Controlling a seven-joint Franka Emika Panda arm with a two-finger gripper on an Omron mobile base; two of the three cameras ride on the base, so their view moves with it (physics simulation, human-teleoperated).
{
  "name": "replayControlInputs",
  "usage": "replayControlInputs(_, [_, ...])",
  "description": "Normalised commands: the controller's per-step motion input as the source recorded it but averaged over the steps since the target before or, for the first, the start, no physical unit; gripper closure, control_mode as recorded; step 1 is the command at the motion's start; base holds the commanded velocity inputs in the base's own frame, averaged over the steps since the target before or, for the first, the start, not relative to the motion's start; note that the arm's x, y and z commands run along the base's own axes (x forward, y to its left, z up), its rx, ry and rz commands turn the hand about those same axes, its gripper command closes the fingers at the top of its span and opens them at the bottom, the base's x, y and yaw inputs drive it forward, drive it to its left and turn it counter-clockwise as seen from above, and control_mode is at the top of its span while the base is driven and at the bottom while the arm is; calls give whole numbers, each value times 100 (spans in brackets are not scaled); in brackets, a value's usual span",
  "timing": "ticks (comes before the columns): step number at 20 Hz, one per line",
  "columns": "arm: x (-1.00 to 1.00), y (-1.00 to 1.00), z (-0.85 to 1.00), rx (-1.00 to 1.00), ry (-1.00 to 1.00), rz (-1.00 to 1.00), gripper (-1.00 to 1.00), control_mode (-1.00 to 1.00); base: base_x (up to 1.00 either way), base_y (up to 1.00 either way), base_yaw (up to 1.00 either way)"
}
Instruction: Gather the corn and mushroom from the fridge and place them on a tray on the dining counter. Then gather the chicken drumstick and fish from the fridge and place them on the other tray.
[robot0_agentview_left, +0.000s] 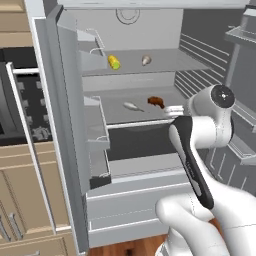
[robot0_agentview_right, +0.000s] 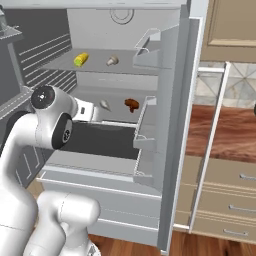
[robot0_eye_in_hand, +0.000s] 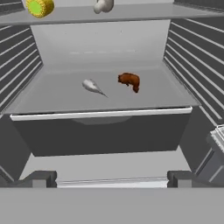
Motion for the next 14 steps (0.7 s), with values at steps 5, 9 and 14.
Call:
replayControlInputs(5, [0, 0, 0, 0, 0, 0, -100, 100, 27, 0, 0])
replayControlInputs(9, [0, 0, 0, 0, 0, 0, -100, 100, 34, 0, 0])
replayControlInputs(14, [0, 0, 0, 0, 0, 0, -100, 100, 50, 0, 0])
